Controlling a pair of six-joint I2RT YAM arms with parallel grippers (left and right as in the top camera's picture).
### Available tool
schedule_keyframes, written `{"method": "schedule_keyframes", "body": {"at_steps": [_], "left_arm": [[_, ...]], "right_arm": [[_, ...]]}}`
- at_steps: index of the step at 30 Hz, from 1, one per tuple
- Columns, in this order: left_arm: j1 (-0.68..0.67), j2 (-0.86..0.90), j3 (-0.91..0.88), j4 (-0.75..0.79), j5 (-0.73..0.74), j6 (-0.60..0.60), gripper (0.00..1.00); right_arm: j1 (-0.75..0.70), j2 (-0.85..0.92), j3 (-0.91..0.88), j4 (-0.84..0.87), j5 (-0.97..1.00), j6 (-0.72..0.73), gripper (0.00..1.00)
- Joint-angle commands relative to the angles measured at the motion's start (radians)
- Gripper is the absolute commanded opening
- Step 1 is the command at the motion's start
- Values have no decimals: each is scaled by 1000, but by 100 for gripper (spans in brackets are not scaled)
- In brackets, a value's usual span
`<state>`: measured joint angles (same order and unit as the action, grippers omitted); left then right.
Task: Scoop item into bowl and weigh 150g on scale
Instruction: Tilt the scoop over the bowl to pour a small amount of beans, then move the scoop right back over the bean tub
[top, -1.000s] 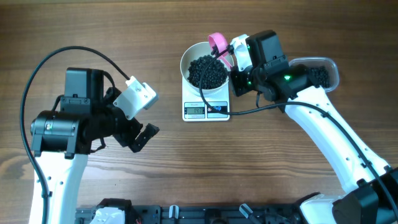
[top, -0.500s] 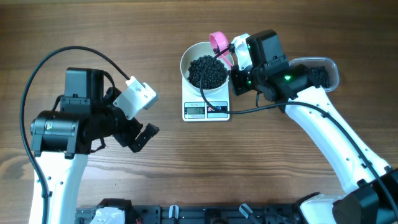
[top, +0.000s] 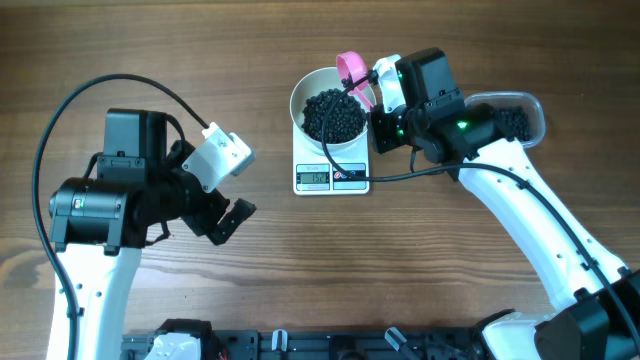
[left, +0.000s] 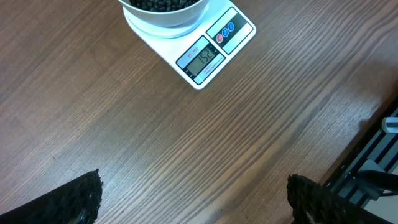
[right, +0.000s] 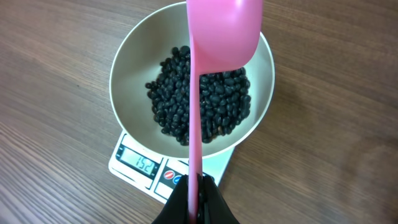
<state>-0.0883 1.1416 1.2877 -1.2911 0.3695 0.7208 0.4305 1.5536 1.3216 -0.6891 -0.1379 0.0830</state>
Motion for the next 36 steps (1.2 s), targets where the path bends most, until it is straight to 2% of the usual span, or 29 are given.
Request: {"method": "schedule_keyframes", "body": {"at_steps": [1, 5, 13, 22, 30, 36], "left_arm": [[8, -9, 6, 0, 23, -3, 100], [8, -9, 6, 0, 23, -3, 100], [8, -9, 6, 0, 23, -3, 100], [8, -9, 6, 0, 23, -3, 100], [8, -9, 6, 0, 23, -3, 100], [8, -9, 6, 0, 23, -3, 100]], "right_arm": [[0, -26, 7, 0, -54, 42, 4], [0, -26, 7, 0, -117, 60, 4], [-6, -26, 7, 0, -211, 194, 4], [-87, -26, 7, 64, -378, 266, 4], [-169, -26, 7, 43, -471, 250, 4], [-236, -30, 7, -15, -475, 172, 4]]}}
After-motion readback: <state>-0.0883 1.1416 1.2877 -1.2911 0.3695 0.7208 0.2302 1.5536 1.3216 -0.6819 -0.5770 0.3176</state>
